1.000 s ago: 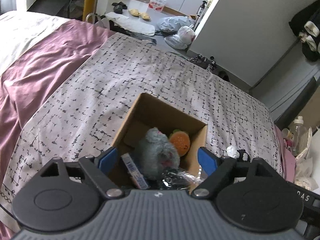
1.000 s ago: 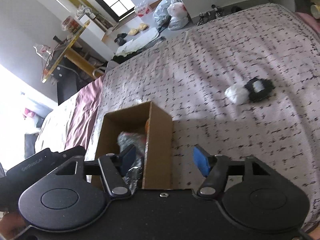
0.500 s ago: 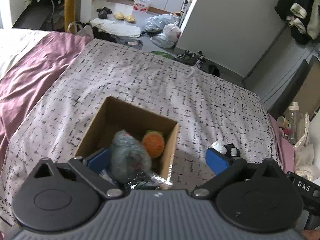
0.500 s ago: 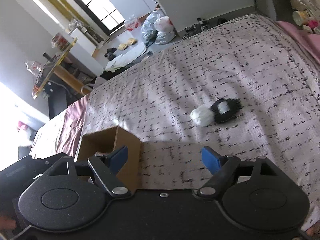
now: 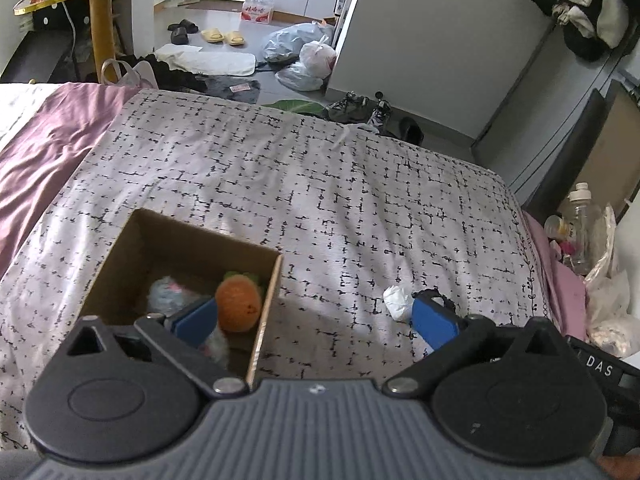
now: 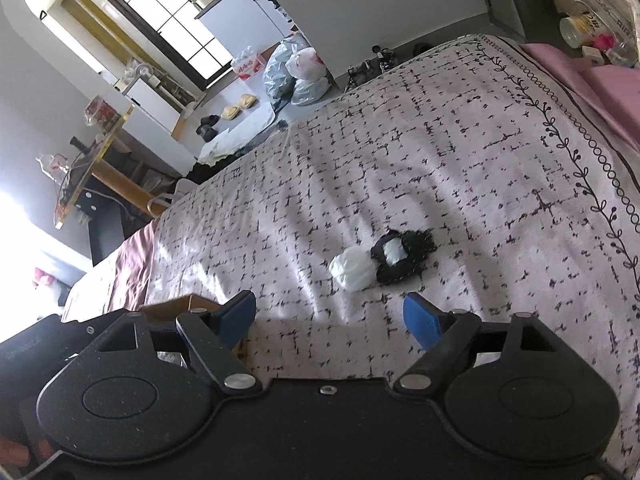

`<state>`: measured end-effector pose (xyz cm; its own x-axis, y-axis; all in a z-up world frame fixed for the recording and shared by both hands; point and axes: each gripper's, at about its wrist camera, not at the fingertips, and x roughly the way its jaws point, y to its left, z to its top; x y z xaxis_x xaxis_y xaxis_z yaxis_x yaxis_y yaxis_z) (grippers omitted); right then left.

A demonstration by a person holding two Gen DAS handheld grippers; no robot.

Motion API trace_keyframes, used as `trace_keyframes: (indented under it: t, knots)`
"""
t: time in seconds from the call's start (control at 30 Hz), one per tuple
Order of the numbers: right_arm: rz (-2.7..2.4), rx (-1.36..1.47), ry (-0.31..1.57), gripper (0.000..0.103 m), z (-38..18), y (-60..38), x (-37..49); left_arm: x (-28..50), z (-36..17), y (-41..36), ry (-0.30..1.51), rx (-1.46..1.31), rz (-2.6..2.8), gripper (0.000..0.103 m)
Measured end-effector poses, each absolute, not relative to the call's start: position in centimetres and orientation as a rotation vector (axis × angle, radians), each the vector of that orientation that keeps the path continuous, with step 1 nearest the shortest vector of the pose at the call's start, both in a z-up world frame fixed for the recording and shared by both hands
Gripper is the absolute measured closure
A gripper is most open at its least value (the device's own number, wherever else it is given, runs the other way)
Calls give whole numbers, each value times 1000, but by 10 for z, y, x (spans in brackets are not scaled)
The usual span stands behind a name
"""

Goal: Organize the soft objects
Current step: 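Grasp the white crumpled plastic with the left tool while the right tool grasps the black fuzzy item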

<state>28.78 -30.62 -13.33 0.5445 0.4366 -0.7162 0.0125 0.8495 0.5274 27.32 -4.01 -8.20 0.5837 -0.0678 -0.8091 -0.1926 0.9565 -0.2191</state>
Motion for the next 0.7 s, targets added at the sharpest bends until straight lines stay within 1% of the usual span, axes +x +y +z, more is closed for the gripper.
trace_keyframes:
  t: [0.17,0.2,0.27,0.37,0.47,0.6,0.7]
  knots:
    - [272,538,996,36,-146,-313,305,289,-88,-56,956,-301,81,1]
    - [277,545,998,37,-150,-314,308,293,-89,-59,956,-296,83,1]
    - [280,553,1002,42,-157,-315,312,300,-92,-68,957,-289,72,2]
    - [270,581,1017,48,-174,-319,317,310,-98,-77,957,-293,51,3]
    - [262,614,1026,51,-188,-324,320,319,-106,-83,951,-296,39,5]
    - [261,671,1036,53,-202,-329,326,334,-126,-91,979,-324,23,16]
    - [251,674,1037,53,-207,-330,334,344,-144,-96,1009,-352,22,28]
